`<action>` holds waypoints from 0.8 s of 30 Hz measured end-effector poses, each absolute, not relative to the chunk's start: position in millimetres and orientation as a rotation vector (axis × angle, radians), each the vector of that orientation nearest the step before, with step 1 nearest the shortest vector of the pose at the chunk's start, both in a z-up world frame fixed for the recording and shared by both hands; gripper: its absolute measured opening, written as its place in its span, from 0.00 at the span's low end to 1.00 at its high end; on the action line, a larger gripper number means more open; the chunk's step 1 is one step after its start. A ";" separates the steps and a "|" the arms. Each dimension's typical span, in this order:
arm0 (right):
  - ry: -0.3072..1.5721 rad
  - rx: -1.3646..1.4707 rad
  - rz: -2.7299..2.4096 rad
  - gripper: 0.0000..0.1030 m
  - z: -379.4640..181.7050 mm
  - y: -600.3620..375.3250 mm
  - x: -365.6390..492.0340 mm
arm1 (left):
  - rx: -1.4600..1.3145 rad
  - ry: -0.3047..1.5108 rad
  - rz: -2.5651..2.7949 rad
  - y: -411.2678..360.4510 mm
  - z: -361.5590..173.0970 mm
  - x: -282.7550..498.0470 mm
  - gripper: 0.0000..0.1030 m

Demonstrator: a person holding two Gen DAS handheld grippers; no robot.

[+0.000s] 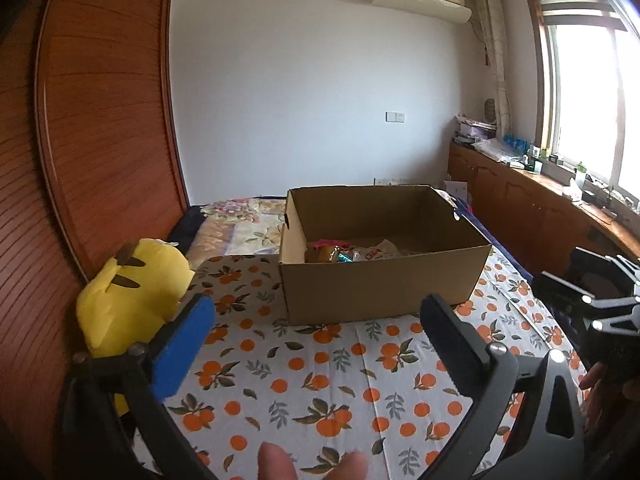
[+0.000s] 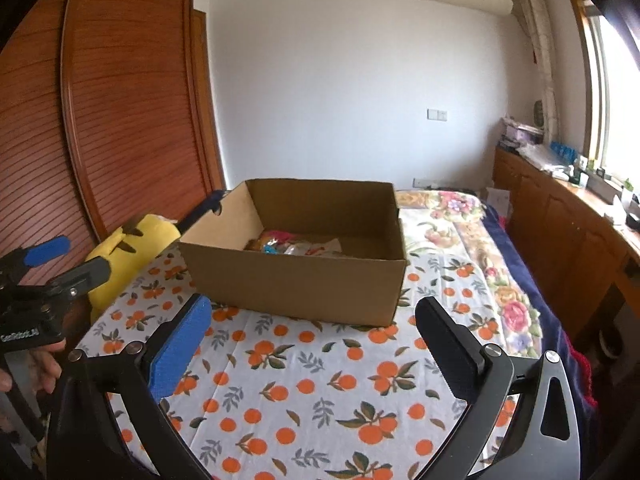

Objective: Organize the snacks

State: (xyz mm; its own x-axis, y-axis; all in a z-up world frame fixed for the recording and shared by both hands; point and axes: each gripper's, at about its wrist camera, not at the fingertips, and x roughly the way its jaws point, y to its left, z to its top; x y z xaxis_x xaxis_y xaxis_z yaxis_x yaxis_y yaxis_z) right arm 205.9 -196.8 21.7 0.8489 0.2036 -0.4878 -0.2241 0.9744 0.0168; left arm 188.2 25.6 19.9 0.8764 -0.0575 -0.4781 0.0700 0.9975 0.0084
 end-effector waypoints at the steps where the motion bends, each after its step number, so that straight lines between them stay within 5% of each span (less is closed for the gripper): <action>1: 0.507 -0.040 0.224 1.00 23.0 -197.7 202.9 | 0.026 0.501 -0.070 26.2 20.4 184.9 1.00; 24: 0.429 -0.073 0.154 1.00 44.6 -201.7 84.1 | 0.071 0.441 -0.057 12.1 31.3 57.8 1.00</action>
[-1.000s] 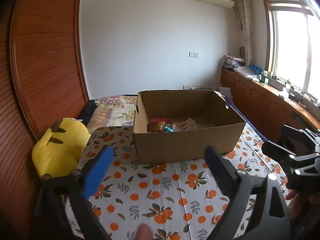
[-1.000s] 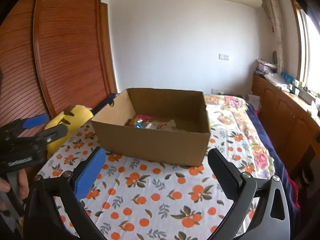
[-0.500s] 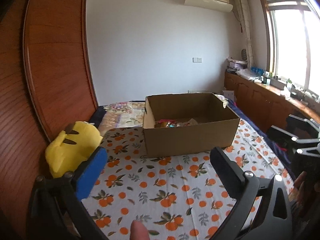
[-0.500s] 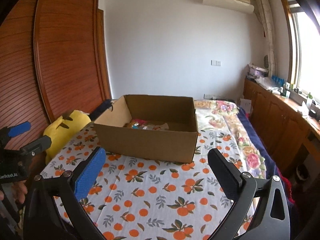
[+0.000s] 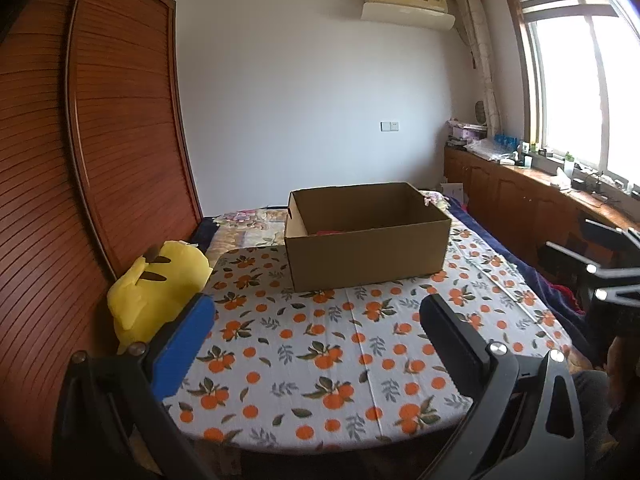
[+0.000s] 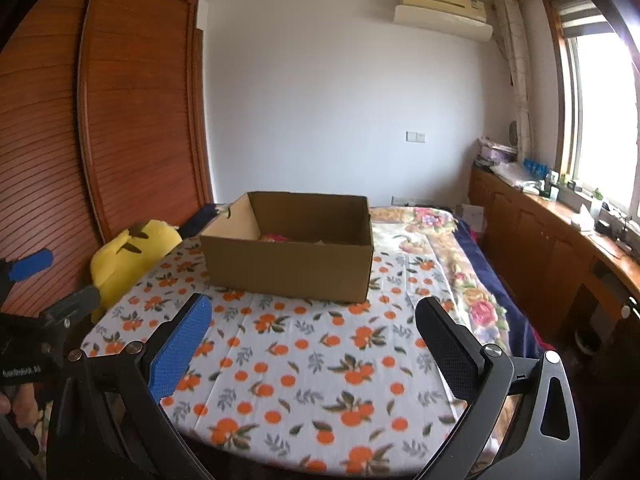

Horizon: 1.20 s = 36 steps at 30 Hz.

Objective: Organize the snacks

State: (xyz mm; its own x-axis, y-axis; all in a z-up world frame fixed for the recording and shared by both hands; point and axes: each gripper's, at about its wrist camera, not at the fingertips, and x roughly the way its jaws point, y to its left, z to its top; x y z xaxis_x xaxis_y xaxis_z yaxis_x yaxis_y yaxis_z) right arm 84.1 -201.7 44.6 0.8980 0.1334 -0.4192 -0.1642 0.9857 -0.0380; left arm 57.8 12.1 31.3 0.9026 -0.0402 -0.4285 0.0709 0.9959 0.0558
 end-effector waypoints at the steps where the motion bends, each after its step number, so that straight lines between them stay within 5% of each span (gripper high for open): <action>1: 0.424 -0.080 0.147 1.00 43.4 -202.0 77.8 | 0.062 0.444 -0.066 11.8 30.9 53.5 1.00; 36: 0.400 -0.047 0.132 1.00 31.6 -222.2 17.7 | 0.018 0.438 -0.051 26.4 6.9 11.2 1.00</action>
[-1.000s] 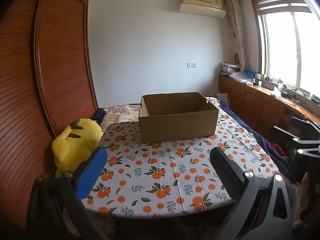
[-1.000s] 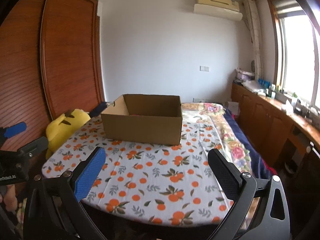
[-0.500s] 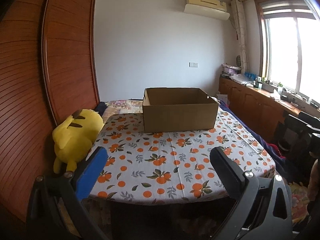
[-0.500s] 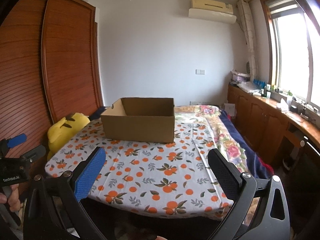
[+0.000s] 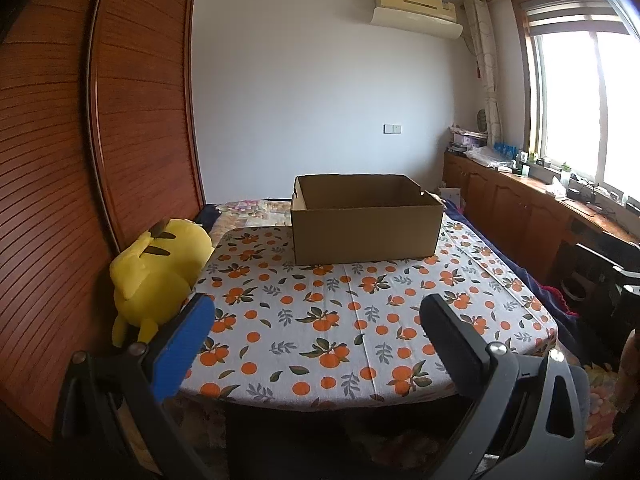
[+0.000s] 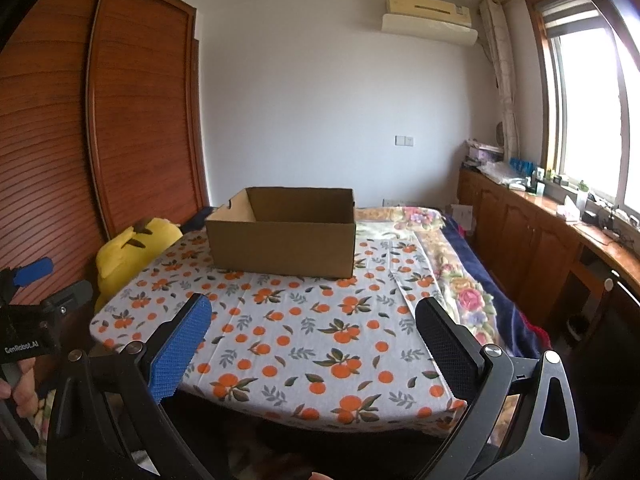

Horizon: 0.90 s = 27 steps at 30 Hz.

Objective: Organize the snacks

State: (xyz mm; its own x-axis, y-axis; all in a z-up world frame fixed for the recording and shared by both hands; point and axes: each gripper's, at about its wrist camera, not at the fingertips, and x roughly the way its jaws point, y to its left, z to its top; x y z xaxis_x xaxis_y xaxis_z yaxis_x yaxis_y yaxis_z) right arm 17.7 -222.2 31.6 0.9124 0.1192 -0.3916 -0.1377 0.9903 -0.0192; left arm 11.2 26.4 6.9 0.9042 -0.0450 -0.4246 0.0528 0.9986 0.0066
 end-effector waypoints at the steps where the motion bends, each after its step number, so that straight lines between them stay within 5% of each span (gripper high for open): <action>1: 0.400 -0.048 0.133 1.00 32.0 -222.6 17.0 | 0.018 0.438 -0.051 26.2 6.8 11.0 1.00; 27: 0.386 -0.051 0.124 1.00 34.9 -220.9 14.5 | 0.023 0.415 -0.043 27.1 11.4 8.6 1.00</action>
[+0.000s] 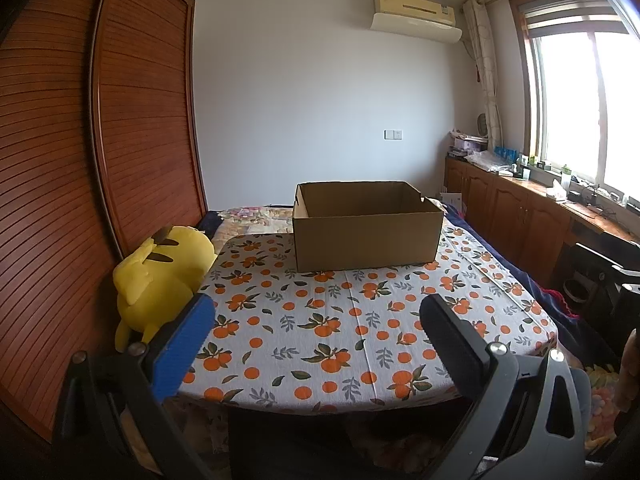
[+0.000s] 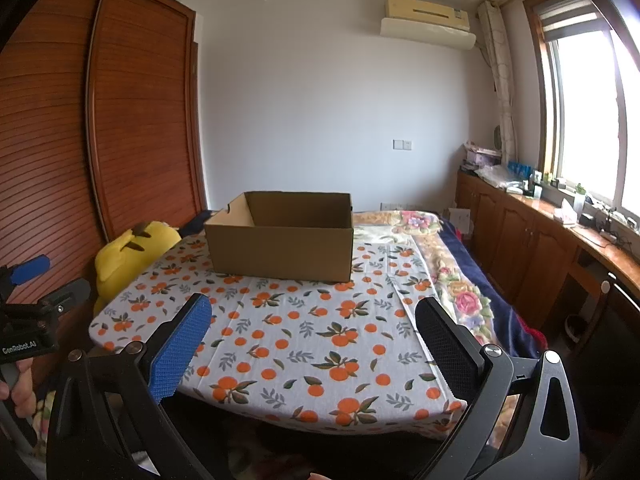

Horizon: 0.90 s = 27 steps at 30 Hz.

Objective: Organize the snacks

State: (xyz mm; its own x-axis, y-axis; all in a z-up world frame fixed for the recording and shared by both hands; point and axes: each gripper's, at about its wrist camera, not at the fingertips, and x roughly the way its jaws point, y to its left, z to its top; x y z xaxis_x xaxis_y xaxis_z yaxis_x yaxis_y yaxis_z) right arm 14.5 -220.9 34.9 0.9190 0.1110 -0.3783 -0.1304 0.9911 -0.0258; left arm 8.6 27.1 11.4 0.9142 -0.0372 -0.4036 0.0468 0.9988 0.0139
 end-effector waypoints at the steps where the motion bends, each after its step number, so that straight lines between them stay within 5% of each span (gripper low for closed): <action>1: 0.386 -0.051 0.123 1.00 35.0 -220.9 14.7 | 0.024 0.415 -0.044 26.3 11.3 8.1 1.00; 27: 0.383 -0.051 0.122 1.00 36.0 -219.6 13.3 | 0.028 0.405 -0.043 25.5 16.1 7.3 1.00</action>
